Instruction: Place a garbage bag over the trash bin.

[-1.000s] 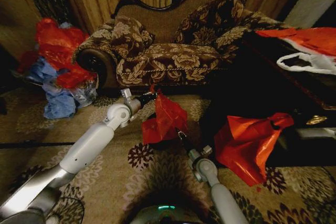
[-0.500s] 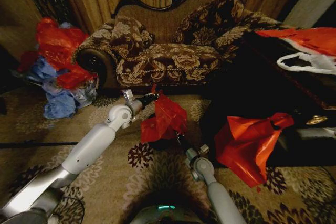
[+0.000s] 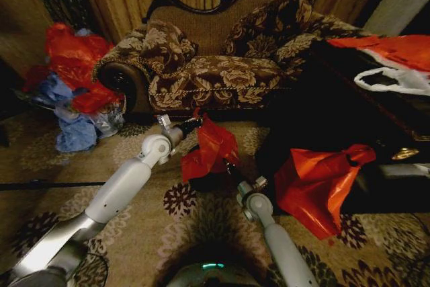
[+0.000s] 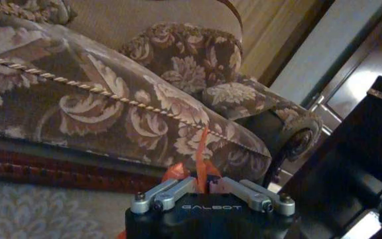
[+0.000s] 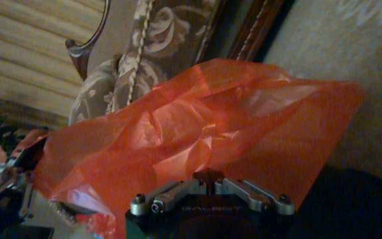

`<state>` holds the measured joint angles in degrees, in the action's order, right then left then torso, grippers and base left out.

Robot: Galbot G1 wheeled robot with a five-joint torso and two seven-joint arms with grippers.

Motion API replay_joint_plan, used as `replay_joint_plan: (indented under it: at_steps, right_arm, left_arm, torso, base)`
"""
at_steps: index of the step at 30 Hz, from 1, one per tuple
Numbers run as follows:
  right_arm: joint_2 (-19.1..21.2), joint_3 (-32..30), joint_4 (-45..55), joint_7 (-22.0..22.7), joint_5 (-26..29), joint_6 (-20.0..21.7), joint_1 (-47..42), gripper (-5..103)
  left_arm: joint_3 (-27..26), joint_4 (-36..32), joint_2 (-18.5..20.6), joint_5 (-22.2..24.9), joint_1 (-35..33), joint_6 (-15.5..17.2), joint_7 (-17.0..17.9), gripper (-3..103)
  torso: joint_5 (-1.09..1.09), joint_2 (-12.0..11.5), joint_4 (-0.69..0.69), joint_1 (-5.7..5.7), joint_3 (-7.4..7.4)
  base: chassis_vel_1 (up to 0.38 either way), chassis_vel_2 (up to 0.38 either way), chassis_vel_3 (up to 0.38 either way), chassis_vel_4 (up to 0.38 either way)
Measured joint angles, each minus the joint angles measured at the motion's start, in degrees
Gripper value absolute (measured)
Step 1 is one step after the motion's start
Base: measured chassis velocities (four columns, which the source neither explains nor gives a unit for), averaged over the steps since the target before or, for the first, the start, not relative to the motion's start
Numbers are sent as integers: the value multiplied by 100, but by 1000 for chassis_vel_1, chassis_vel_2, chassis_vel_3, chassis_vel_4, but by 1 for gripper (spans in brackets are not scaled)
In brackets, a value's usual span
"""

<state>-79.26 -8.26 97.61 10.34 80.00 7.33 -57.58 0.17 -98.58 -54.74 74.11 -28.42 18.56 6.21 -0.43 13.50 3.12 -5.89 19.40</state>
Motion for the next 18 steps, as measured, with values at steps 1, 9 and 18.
replay_joint_plan:
  at_steps: [1,9,18]
  right_arm:
    - [-3,95,-13,21,-3,-8,69,0]
    - [-108,553,-397,46,-246,-40,691,0]
    - [-135,1131,-783,228,-505,-33,1296,0]
  left_arm:
    - [-34,2,8,-6,-30,-24,-1,0]
    - [-227,175,-52,-71,-135,-100,-31,0]
    - [-367,445,-166,-260,-304,-233,-67,0]
  torso:
    - [0,0,0,0,0]
    - [0,0,-1,0,0]
    - [-1,0,0,0,0]
  base:
    - [0,0,0,0]
    - [0,0,0,0]
    - [0,0,0,0]
